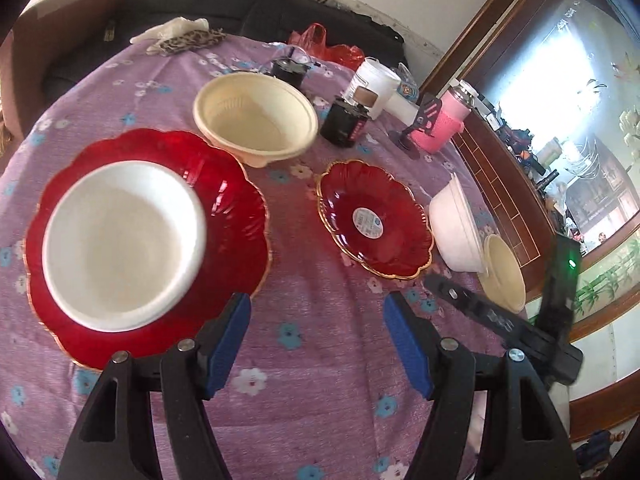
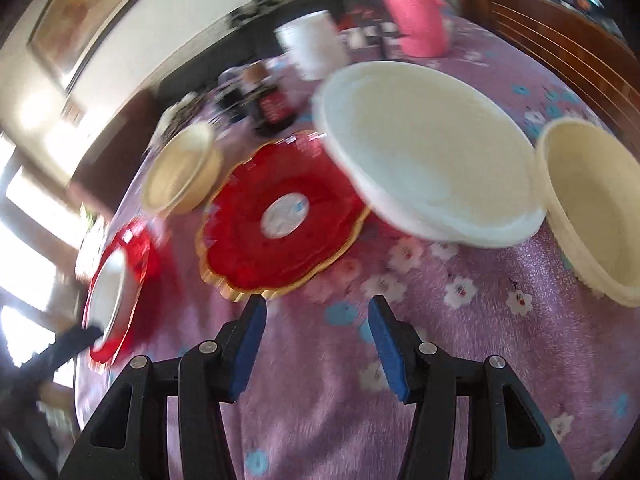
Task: Organize plates and bowls
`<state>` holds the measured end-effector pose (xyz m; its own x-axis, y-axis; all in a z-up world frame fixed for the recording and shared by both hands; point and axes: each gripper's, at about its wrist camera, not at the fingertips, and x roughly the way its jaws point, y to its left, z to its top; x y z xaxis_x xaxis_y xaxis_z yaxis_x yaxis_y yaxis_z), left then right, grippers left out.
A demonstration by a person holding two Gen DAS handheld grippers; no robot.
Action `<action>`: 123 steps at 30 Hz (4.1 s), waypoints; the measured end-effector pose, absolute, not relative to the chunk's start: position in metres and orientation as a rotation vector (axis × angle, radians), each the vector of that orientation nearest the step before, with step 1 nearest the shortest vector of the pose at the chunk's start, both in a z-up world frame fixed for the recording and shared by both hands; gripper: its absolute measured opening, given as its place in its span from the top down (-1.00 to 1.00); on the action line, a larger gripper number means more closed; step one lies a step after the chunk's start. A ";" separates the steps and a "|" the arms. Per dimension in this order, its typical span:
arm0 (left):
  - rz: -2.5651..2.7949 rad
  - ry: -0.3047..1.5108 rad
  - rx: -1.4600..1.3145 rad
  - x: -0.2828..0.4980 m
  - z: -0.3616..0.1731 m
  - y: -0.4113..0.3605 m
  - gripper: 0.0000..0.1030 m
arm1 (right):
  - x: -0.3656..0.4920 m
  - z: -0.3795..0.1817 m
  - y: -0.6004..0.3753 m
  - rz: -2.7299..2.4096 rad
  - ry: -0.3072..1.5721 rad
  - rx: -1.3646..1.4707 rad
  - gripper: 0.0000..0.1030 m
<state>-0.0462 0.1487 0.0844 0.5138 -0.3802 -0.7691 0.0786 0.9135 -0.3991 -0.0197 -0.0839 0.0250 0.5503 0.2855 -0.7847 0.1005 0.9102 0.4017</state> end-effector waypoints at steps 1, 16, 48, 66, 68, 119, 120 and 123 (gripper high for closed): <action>-0.281 1.000 -0.333 -0.046 0.083 0.148 -0.33 | -0.014 0.021 -0.084 0.097 0.991 0.459 -0.10; -0.287 1.016 -0.329 -0.043 0.074 0.152 -0.33 | 0.005 -0.002 -0.099 -0.002 0.983 0.728 0.81; -0.301 1.095 -0.028 -0.052 0.024 0.037 -0.18 | -0.123 0.015 -0.127 0.079 1.002 0.397 0.76; -0.253 1.043 0.050 -0.067 0.021 0.015 0.45 | -0.117 0.003 -0.133 0.058 1.002 0.467 0.54; -0.253 1.041 0.032 -0.069 0.022 0.017 0.50 | -0.119 0.003 -0.134 0.042 0.992 0.464 0.54; 0.096 0.774 -0.426 -0.083 0.091 0.269 0.61 | -0.058 0.095 0.095 0.334 0.772 0.186 0.69; 0.109 0.778 -0.430 -0.079 0.088 0.274 0.61 | -0.052 0.093 0.099 0.337 0.778 0.182 0.69; 0.135 0.786 -0.436 -0.071 0.082 0.285 0.61 | -0.035 0.088 0.113 0.343 0.800 0.168 0.69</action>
<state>-0.0708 0.2846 0.0817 0.7034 -0.0425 -0.7095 -0.2769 0.9030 -0.3286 -0.0354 0.1127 0.0878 0.6454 0.3629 -0.6721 -0.2368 0.9317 0.2756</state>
